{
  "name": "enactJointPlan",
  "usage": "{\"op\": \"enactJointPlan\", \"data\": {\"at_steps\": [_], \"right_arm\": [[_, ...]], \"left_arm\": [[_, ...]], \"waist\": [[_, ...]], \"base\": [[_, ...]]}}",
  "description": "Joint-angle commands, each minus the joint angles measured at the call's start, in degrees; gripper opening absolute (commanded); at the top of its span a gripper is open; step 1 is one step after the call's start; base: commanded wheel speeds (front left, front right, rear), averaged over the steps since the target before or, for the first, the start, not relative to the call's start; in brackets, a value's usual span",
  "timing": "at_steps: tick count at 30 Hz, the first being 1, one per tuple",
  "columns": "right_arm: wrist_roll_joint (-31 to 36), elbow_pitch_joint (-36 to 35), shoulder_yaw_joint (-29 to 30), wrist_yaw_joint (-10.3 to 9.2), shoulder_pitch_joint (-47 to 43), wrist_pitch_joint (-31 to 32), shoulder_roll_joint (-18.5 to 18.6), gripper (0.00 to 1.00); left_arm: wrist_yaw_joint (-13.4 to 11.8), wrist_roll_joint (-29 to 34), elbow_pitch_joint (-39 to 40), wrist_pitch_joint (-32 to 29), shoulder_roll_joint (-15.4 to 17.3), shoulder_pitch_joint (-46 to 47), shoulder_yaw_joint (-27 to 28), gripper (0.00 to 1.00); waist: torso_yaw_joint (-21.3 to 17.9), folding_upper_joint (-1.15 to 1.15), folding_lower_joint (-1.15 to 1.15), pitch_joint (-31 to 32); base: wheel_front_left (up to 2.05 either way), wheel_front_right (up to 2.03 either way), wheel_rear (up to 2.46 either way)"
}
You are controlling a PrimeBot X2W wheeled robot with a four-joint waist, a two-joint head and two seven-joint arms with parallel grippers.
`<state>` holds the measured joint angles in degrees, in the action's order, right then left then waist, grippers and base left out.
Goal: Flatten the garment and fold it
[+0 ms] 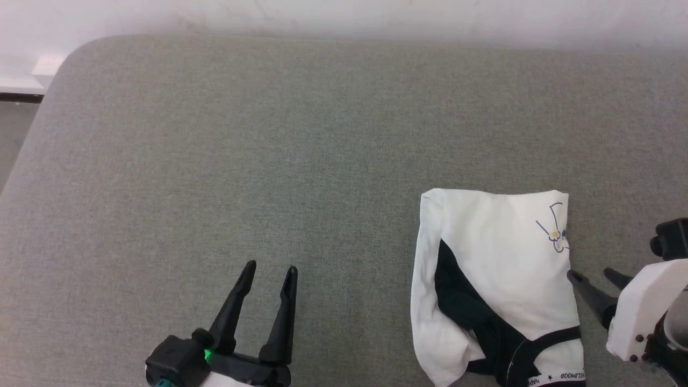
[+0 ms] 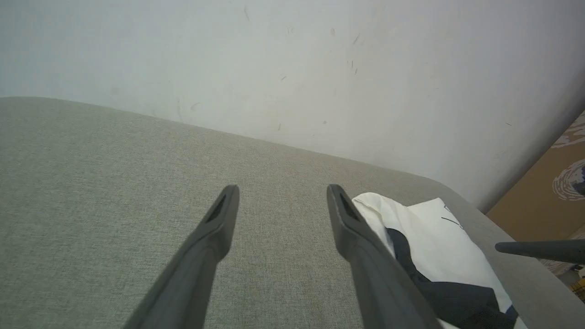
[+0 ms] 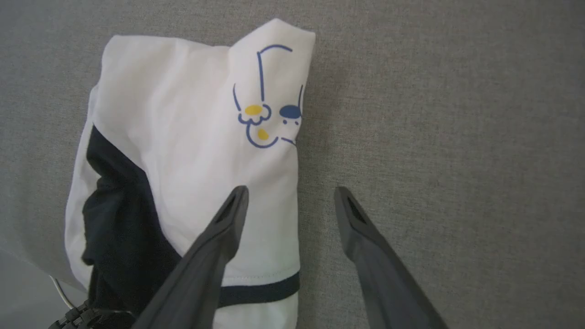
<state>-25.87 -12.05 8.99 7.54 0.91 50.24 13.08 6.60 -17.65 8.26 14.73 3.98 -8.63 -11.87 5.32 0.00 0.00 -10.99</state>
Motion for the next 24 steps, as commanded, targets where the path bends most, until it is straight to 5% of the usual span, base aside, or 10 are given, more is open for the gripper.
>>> {"op": "enactJointPlan", "data": {"at_steps": [1, 16, 17, 18, 20, 24], "right_arm": [[0.0, 0.6, 0.0, -0.05, -0.2, -0.3, -0.7, 1.00], [0.9, 12.1, -3.7, -0.05, 3.4, -3.3, -1.1, 1.00], [1.0, 12.9, -3.9, -0.05, 3.7, -3.5, -1.1, 0.91], [1.2, 13.6, -4.1, -0.05, 4.0, -3.9, -1.2, 0.47], [2.0, 15.0, -4.4, -0.05, 4.7, -5.0, -1.3, 0.00], [2.8, 16.1, -5.1, -0.05, 5.6, -7.4, -1.2, 0.00]], "left_arm": [[0.3, 0.3, -0.1, 0.3, 0.2, 1.4, -0.2, 1.00], [0.0, 0.6, 0.2, -0.3, 1.2, 2.8, -1.2, 1.00], [0.0, 0.6, 0.2, -0.3, 1.2, 2.9, -1.4, 1.00], [0.0, 0.6, 0.2, -0.4, 1.2, 3.0, -1.5, 1.00], [0.0, 0.7, 0.1, -0.5, 1.2, 3.5, -2.0, 1.00], [-0.1, 1.0, 0.2, -0.4, 1.2, 4.1, -2.5, 1.00]], "waist": [[-0.3, 0.00, 0.00, -0.9], [2.7, 0.00, 0.00, -3.4], [2.7, 0.00, 0.00, -3.5], [2.8, 0.00, 0.00, -3.5], [2.8, 0.00, 0.00, -3.4], [2.2, 0.00, 0.00, -2.5]], "base": [[0.00, 0.00, 0.00], [0.00, 0.00, 0.00], [0.00, 0.00, 0.00], [0.00, 0.00, 0.00], [0.00, 0.00, 0.00], [0.00, 0.00, 0.00]]}}
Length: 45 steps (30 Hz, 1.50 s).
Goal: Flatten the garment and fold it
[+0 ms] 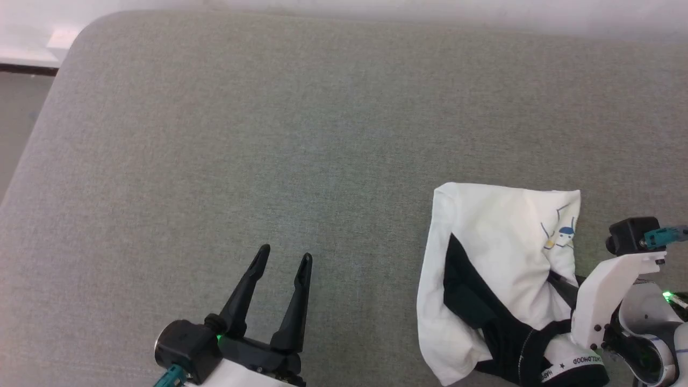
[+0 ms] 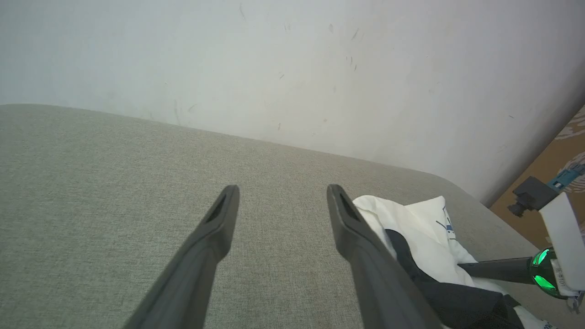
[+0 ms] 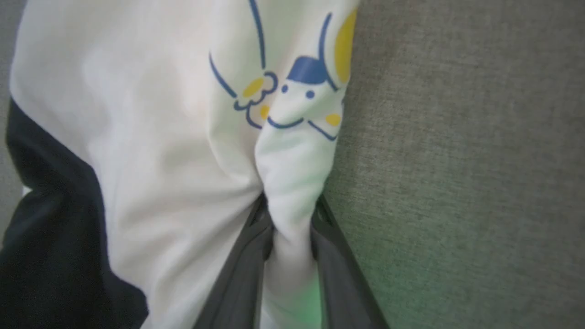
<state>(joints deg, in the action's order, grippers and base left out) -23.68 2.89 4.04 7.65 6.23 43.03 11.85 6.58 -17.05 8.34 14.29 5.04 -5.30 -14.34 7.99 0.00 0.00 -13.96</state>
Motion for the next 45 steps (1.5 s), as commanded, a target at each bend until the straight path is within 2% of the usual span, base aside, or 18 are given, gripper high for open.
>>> {"op": "enactJointPlan", "data": {"at_steps": [1, 6, 15, 24, 33, 40, 45], "right_arm": [[0.7, 1.0, -0.4, -0.16, 0.6, -0.7, 0.3, 0.00], [0.7, 0.2, -0.4, -0.16, 2.1, -1.5, 2.4, 0.00], [0.8, -1.3, -1.3, -0.16, 8.9, 0.2, 8.7, 0.00], [1.8, 0.7, -6.2, -0.16, 18.3, -0.9, 19.8, 0.00], [3.3, 7.2, -8.3, -0.16, 27.0, -7.0, 30.9, 0.00], [5.6, 14.3, -8.3, -0.16, 32.1, -11.5, 35.4, 0.00], [7.0, 19.0, -8.3, -0.16, 34.5, -14.7, 36.9, 0.00]], "left_arm": [[-0.1, 0.4, 0.2, 0.0, 0.1, 0.8, -0.1, 1.00], [-0.5, 0.4, 0.9, 0.0, 0.4, 0.6, 0.1, 1.00], [-1.6, 0.7, 3.0, -1.3, 1.8, 1.2, 1.1, 1.00], [-2.4, 2.8, 6.7, -3.8, 3.3, 5.3, 0.9, 1.00], [-3.6, 6.5, 11.7, -5.5, 5.1, 11.0, 1.2, 1.00], [-4.4, 9.6, 14.2, -6.6, 6.2, 14.8, 1.2, 1.00], [-5.2, 10.8, 15.0, -6.5, 6.0, 16.5, 0.8, 1.00]], "waist": [[-0.8, 0.00, 0.00, 0.8], [-3.5, 0.00, 0.00, 2.2], [-10.2, 0.00, 0.00, 1.2], [-15.6, 0.00, 0.00, -5.3], [-17.8, 0.00, 0.00, -13.9], [-17.7, 0.00, 0.00, -19.6], [-17.1, 0.00, 0.00, -22.6]], "base": [[0.00, 0.00, 0.00], [0.00, 0.00, 0.00], [0.00, 0.00, 0.00], [0.00, 0.00, 0.00], [0.00, 0.00, 0.00], [0.00, 0.00, 0.00], [0.00, 0.00, 0.00]]}}
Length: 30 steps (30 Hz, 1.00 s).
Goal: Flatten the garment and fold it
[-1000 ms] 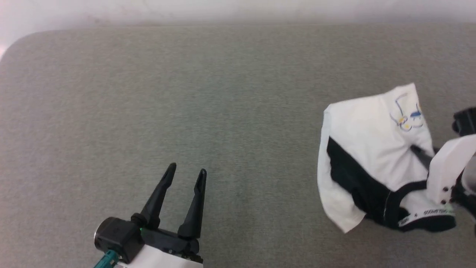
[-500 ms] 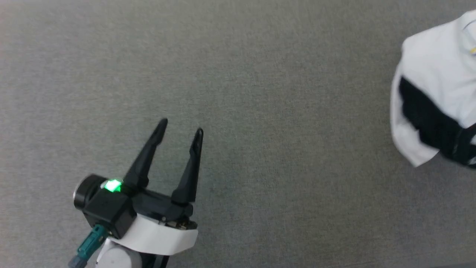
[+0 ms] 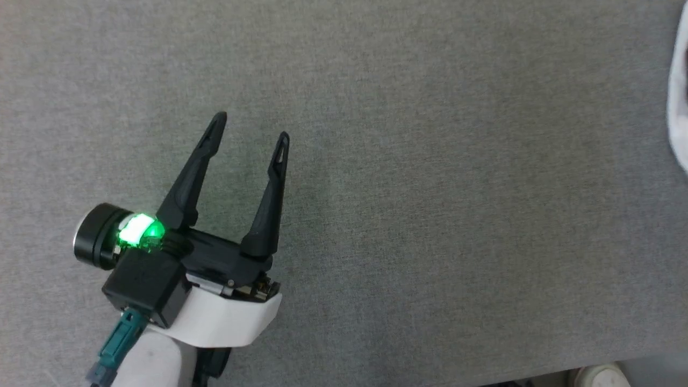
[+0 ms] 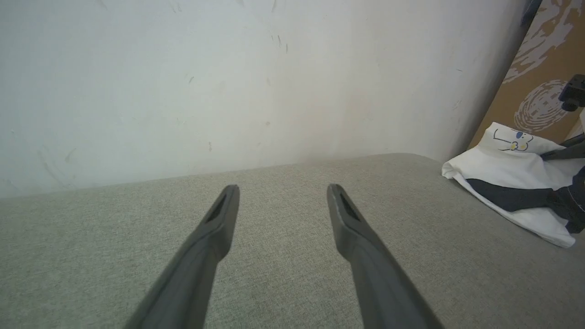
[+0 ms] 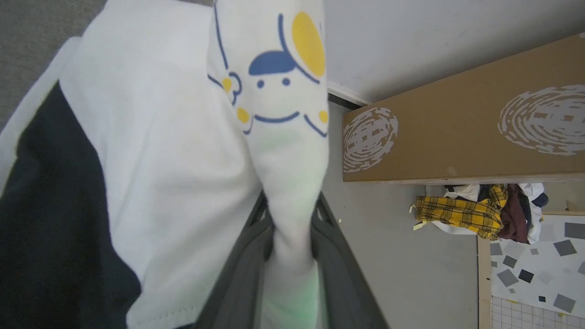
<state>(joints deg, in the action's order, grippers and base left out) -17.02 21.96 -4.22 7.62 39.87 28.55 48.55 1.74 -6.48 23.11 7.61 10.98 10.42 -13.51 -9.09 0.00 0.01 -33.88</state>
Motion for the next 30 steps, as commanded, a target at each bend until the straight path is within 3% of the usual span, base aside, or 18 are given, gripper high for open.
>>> {"op": "enactJointPlan", "data": {"at_steps": [1, 9, 11, 13, 14, 17, 19, 30], "right_arm": [[0.7, 0.8, -0.3, -0.13, 1.2, -0.9, 0.7, 0.00], [1.6, 9.3, -3.7, -0.13, 6.1, -6.8, 2.6, 0.00], [1.6, 11.2, -4.8, -0.13, 7.3, -7.7, 2.4, 0.18], [1.4, 12.9, -5.8, -0.13, 8.3, -8.5, 2.2, 0.45], [1.4, 13.7, -6.3, -0.13, 8.9, -8.9, 2.2, 0.49], [1.3, 15.9, -7.8, -0.13, 10.2, -10.0, 2.0, 0.84], [1.1, 17.3, -8.8, -0.13, 10.9, -10.8, 1.8, 0.98], [-0.8, 22.6, -13.2, -0.13, 12.3, -16.4, 1.4, 1.00]], "left_arm": [[-0.4, 0.4, 0.4, 0.3, 0.0, 1.2, -0.2, 1.00], [-0.5, 1.4, 0.9, 2.9, -0.2, 3.3, -0.9, 1.00], [-0.6, 1.6, 0.8, 3.2, 0.0, 3.5, -0.9, 1.00], [-1.2, 1.7, 0.5, 3.2, -0.2, 3.5, -0.5, 1.00], [-1.7, 1.4, 0.2, 2.7, -0.4, 3.3, -0.2, 1.00], [-2.5, 0.4, -0.1, 1.8, -1.0, 3.1, 0.4, 1.00], [-2.7, -0.4, 0.0, 1.7, -1.3, 3.0, 0.7, 1.00], [-4.4, -2.6, -1.6, 3.5, -2.1, 1.1, 2.6, 1.00]], "waist": [[0.2, 0.00, -0.01, -3.3], [0.9, 0.00, -0.01, -5.8], [0.9, 0.00, -0.01, -6.1], [0.9, 0.00, -0.01, -6.2], [0.9, 0.00, -0.01, -6.2], [0.9, 0.00, -0.01, -6.0], [0.8, 0.00, -0.01, -5.8], [0.8, 0.00, -0.01, -0.4]], "base": [[0.00, 0.00, 0.00], [0.00, 0.00, 0.00], [0.00, 0.00, 0.00], [0.00, 0.00, 0.00], [0.00, 0.00, 0.00], [0.00, 0.00, 0.00], [0.00, 0.00, 0.00], [0.00, 0.00, 0.00]]}}
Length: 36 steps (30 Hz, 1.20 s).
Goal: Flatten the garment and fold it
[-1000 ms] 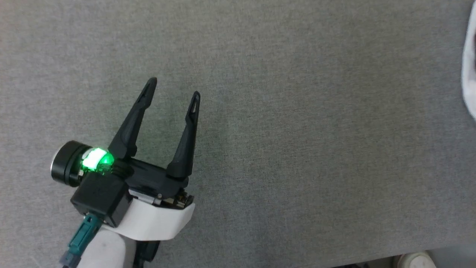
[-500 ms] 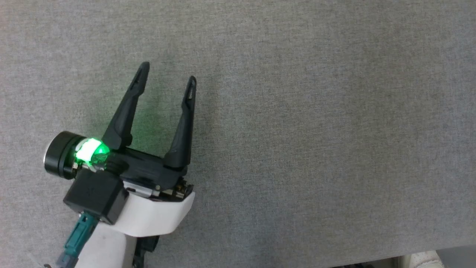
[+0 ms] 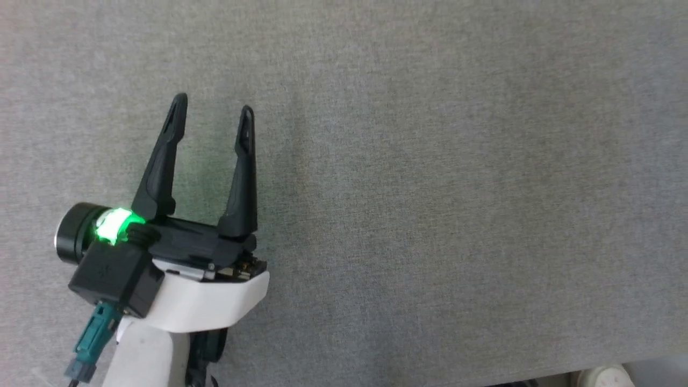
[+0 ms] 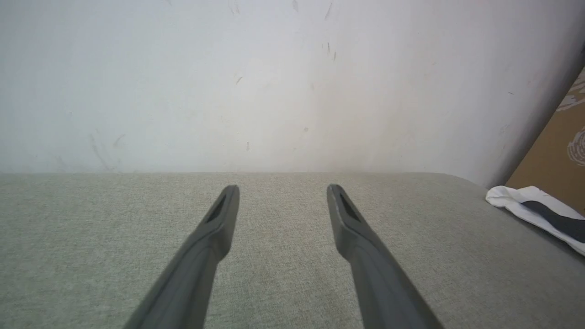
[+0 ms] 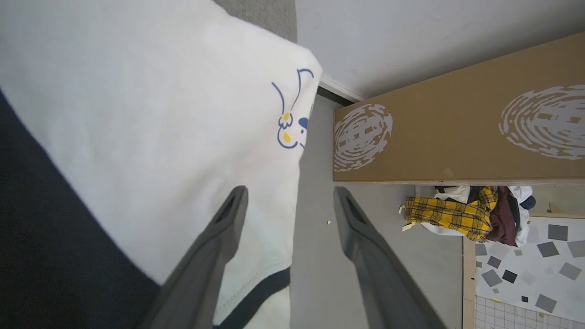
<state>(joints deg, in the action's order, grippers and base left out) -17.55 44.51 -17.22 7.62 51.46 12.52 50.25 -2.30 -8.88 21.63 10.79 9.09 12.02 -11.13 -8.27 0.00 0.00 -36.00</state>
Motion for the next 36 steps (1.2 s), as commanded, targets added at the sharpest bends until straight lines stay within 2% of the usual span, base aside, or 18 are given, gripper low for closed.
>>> {"op": "enactJointPlan", "data": {"at_steps": [1, 7, 12, 17, 22, 29, 32, 36], "right_arm": [[-0.3, 0.1, -0.2, -0.13, 0.8, -0.4, -0.3, 1.00], [-3.1, -2.0, -0.8, -0.13, -1.2, -6.0, -3.3, 1.00], [-5.5, -6.1, 2.6, -0.13, -6.1, -9.7, -7.6, 1.00], [-4.3, -13.1, 8.3, -0.13, -13.2, -12.7, -12.8, 1.00], [-0.4, -22.3, 16.1, -0.13, -21.9, -16.2, -21.0, 1.00], [4.8, -36.5, 23.7, -0.13, -34.9, -17.4, -33.8, 1.00], [8.0, -41.8, 25.7, -0.13, -40.2, -17.7, -38.8, 1.00], [12.3, -46.4, 26.3, -0.13, -45.9, -18.6, -43.3, 1.00]], "left_arm": [[-0.4, -0.2, -0.1, 0.3, -0.2, -0.5, 0.2, 1.00], [-1.4, -1.3, -2.5, 2.0, -0.8, -2.9, 1.4, 1.00], [-1.7, -3.1, -4.1, 3.1, -1.3, -6.2, 2.5, 1.00], [-1.3, -4.1, -5.8, 3.4, -0.8, -8.8, 3.0, 1.00], [-1.0, -4.7, -8.5, 3.2, -0.6, -9.2, 2.8, 1.00], [-1.2, -3.8, -12.8, 2.8, -0.4, -10.0, 1.6, 1.00], [-1.4, -4.4, -14.7, 2.6, -1.1, -11.0, 1.1, 1.00], [-1.7, -5.0, -17.3, 3.0, -1.7, -12.3, 1.1, 1.00]], "waist": [[0.0, 0.00, 0.00, 1.8], [0.2, 0.00, 0.00, 8.5], [0.9, 0.00, 0.00, 15.7], [2.1, 0.00, 0.00, 21.8], [3.6, 0.00, 0.00, 26.5], [5.5, 0.00, 0.00, 31.4], [6.3, 0.00, 0.00, 32.6], [7.0, 0.00, 0.00, 33.6]], "base": [[0.00, 0.00, 0.00], [0.00, 0.00, 0.00], [0.00, 0.00, 0.00], [0.00, 0.00, 0.00], [0.00, 0.00, 0.00], [0.00, 0.00, 0.00], [0.00, 0.00, 0.00], [0.00, 0.00, 0.00]]}}
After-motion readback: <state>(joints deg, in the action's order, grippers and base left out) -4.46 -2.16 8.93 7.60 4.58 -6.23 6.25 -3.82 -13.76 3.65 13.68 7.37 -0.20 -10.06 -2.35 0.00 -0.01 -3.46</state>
